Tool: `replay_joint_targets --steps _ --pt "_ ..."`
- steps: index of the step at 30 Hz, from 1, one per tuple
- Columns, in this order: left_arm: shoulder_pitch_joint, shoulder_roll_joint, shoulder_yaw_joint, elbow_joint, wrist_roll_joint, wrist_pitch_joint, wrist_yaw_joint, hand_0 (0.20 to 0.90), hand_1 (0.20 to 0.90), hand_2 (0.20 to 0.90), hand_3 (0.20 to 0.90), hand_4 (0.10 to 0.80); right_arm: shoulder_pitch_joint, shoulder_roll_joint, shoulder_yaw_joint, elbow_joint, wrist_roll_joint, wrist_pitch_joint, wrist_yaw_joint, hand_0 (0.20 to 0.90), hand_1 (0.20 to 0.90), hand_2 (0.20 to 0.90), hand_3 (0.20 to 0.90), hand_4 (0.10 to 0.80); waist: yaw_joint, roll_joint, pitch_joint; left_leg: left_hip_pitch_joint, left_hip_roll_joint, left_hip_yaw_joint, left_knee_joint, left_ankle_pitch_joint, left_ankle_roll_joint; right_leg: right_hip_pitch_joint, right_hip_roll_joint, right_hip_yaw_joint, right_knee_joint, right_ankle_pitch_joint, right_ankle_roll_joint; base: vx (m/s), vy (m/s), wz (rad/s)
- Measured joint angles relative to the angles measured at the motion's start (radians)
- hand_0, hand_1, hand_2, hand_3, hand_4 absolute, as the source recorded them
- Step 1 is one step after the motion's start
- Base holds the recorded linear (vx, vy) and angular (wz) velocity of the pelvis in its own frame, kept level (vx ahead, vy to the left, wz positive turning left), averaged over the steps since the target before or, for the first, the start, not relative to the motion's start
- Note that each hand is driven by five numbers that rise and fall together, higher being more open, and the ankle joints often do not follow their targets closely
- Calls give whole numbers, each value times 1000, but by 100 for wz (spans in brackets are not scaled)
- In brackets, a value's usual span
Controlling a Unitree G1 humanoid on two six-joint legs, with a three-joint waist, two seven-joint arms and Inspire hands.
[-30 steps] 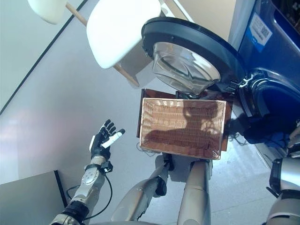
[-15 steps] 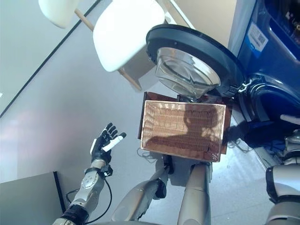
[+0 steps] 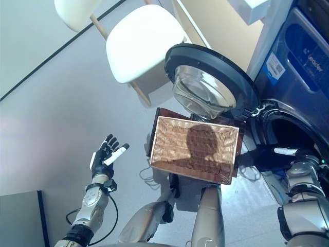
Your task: Pick up the clothes and place them into the washing machine
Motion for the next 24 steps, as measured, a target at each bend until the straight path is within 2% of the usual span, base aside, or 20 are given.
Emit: replay_joint_targets --steps 4,7,11,14,24 --pt "2 3 30 4 10 1 2 900 900 900 900 800 62 2 133 -102 -184 -12 17 900 900 900 900 800 -4 -23 -3 31 8 -2 1 -8 1 44 4 -7 -22 2 0 -14 8 -3" --pt "-2 8 32 4 19 1 9 900 900 900 900 800 52 2 154 -123 -290 -28 15 900 900 900 900 800 4 -44 -12 28 9 -4 1 -11 4 47 5 -10 -34 1 -6 -38 11 -3" --pt "7 15 32 5 20 2 18 900 900 900 900 800 45 9 164 -115 -353 -17 16 900 900 900 900 800 13 -49 -13 23 7 -3 0 -13 7 45 3 -9 -40 1 -8 -37 -4 -5" --pt "13 27 34 4 21 5 21 900 900 900 900 800 44 12 213 -127 -417 -9 18 900 900 900 900 800 13 -54 -16 4 8 -1 -1 -13 7 25 5 -9 -44 12 -4 -32 -6 -6" --pt "-22 25 36 8 35 12 37 900 900 900 900 800 23 108 201 -25 -427 12 15 900 900 900 900 800 26 -55 -16 8 9 5 0 -13 7 34 10 -3 -57 20 -1 11 6 -5"
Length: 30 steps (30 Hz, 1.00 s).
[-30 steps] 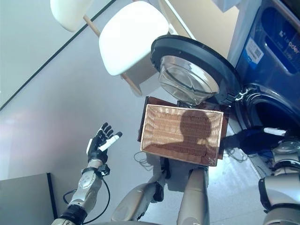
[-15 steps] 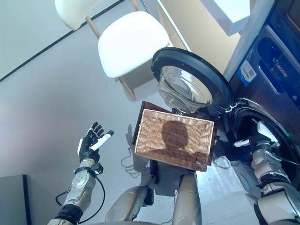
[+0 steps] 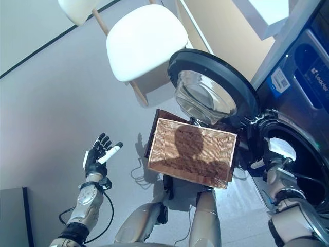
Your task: Pick up the clothes and place them into the washing machine
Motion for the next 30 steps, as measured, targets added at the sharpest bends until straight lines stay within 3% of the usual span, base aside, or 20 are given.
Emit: replay_joint_targets --steps 11,30 --pt "9 0 10 8 31 7 21 900 900 900 900 800 59 134 -8 87 -3 12 -32 900 900 900 900 800 2 -41 -30 80 7 8 -2 -26 6 101 7 6 -63 10 3 38 14 -6" --pt "19 5 40 6 46 7 51 900 900 900 900 800 92 128 -12 98 -89 55 -90 900 900 900 900 800 3 -45 -37 27 1 22 -3 -28 16 62 4 13 -99 40 15 -21 8 0"
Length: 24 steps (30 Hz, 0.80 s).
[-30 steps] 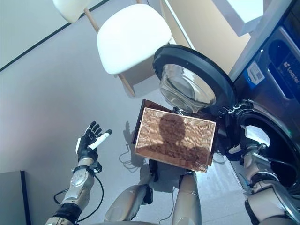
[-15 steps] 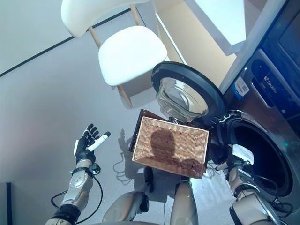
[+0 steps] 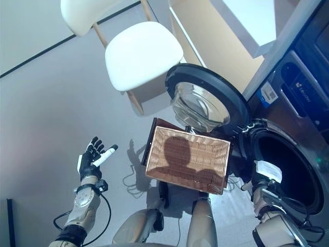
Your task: Pick up the clothes and place them into the washing machine
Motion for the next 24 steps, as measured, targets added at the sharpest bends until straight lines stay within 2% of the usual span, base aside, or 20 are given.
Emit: replay_joint_targets --steps 6,14,24 --pt "-1 5 -1 -5 8 -1 -1 900 900 900 900 800 0 -13 0 23 -11 2 -2 900 900 900 900 800 2 6 2 -25 -1 1 1 -1 -3 -25 -1 1 0 -1 -1 -19 -2 1" --pt "-1 4 -4 -21 5 -2 -9 900 900 900 900 800 -9 -92 2 25 -75 24 -3 900 900 900 900 800 2 74 32 -52 0 2 2 1 -4 -55 0 3 5 0 -2 -9 -3 1" --pt "-22 2 -19 -94 3 -8 -15 900 900 900 900 800 -56 -145 6 46 -122 49 -23 900 900 900 900 800 3 97 68 -84 -4 14 2 7 -2 -108 1 20 37 -8 -6 0 0 0"
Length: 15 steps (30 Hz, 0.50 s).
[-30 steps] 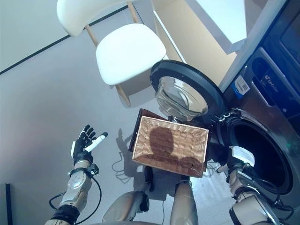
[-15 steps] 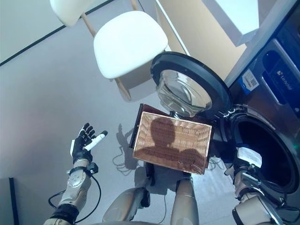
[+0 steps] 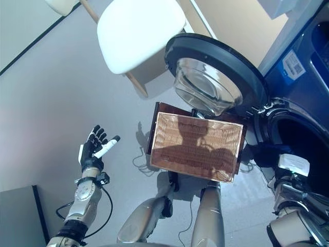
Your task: Pick up the clothes and place them into the washing machine
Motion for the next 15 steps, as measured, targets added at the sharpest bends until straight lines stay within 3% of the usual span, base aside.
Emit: replay_joint_targets --steps 11,15 --pt "0 -2 -9 0 -1 0 -20 900 900 900 900 800 -65 -19 18 58 -27 35 -1 900 900 900 900 800 5 12 -1 -13 2 2 1 8 -11 -34 1 3 44 -13 -10 -1 -3 1" --pt "0 -3 -50 -13 -4 0 -20 900 900 900 900 800 -80 -21 34 98 -45 60 -3 900 900 900 900 800 24 19 -4 -28 2 0 2 12 -19 -57 1 3 61 -16 -15 -34 -12 8"
